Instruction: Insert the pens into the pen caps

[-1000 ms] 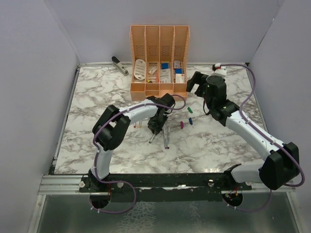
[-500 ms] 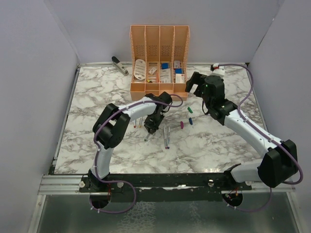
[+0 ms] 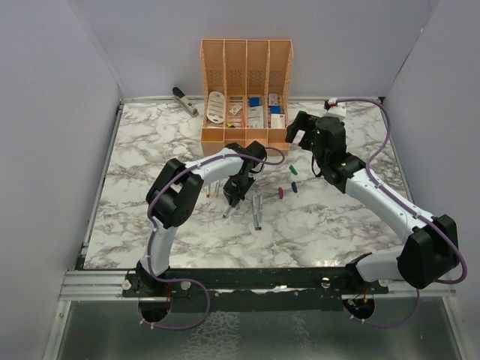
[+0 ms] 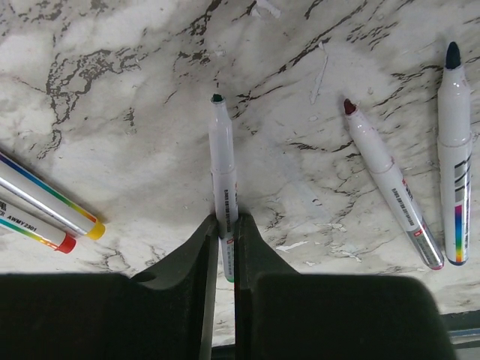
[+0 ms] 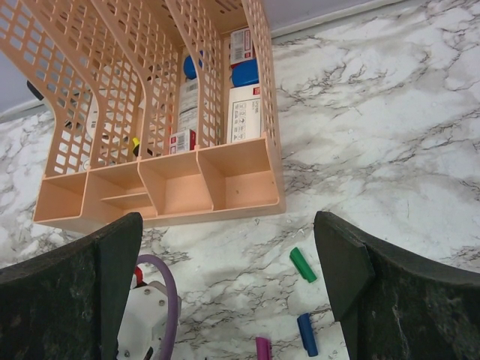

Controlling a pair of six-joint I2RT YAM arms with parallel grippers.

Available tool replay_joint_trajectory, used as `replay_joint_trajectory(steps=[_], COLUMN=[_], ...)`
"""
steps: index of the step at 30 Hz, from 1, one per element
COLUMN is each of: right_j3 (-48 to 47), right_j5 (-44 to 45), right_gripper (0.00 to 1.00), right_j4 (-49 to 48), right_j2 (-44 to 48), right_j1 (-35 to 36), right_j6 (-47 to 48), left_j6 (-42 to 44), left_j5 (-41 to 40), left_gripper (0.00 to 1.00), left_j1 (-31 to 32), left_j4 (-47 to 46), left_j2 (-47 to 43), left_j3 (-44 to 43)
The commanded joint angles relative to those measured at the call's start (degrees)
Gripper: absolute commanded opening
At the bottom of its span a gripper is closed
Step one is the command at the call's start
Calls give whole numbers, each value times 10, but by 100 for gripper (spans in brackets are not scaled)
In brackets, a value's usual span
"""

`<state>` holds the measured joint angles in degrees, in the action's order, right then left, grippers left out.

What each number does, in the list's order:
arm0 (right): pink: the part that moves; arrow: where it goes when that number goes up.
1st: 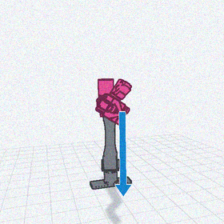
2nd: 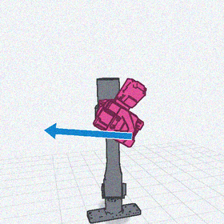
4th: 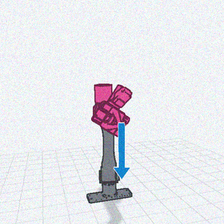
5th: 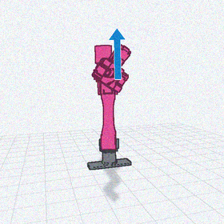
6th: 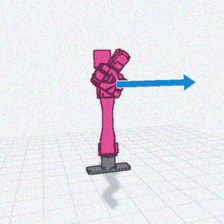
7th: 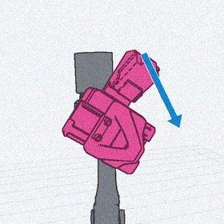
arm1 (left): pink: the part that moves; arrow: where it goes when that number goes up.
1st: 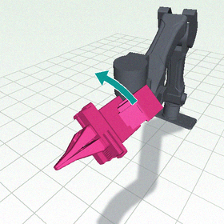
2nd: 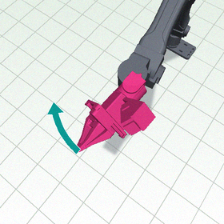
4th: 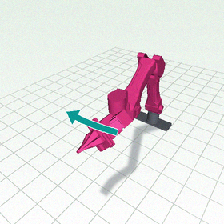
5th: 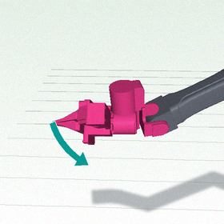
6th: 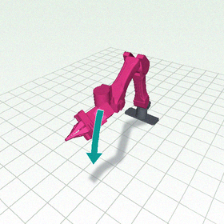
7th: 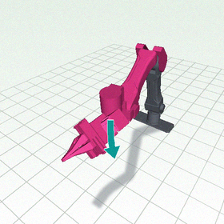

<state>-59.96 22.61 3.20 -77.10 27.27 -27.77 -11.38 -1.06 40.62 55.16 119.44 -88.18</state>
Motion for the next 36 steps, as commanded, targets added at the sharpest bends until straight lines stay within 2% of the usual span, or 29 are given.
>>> replay_joint_trajectory(steps=[1, 8, 22, 27, 31, 36], right_j3=[-17, -19, -18, -13, -28, -44], right_j5=[-5, 3, 23, 26, 23, 0], right_gripper=[96, 95, 88, 88, 87, 85], right_j4=[-8, -9, 1, 16, 69, 129], right_j2=[-2, -5, -27, -49, -90, -153], right_j1=[1, 1, 1, 1, 1, 0], right_j6=[-3, -1, 34, 38, 24, 11], left_j6=[24, 36, 57, 63, 74, 60], left_j5=[-1, 49, 85, 104, 142, 251], left_gripper=[1, 0, 0, 0, 0, 0], left_j1=[-5, -22, -83, -93, -101, -124], left_j4=[-11, -49, -106, -142, -253, -471], left_j2=[56, 42, -125, -186, -266, -368], left_j3=[23, 37, -41, -45, 16, 173])
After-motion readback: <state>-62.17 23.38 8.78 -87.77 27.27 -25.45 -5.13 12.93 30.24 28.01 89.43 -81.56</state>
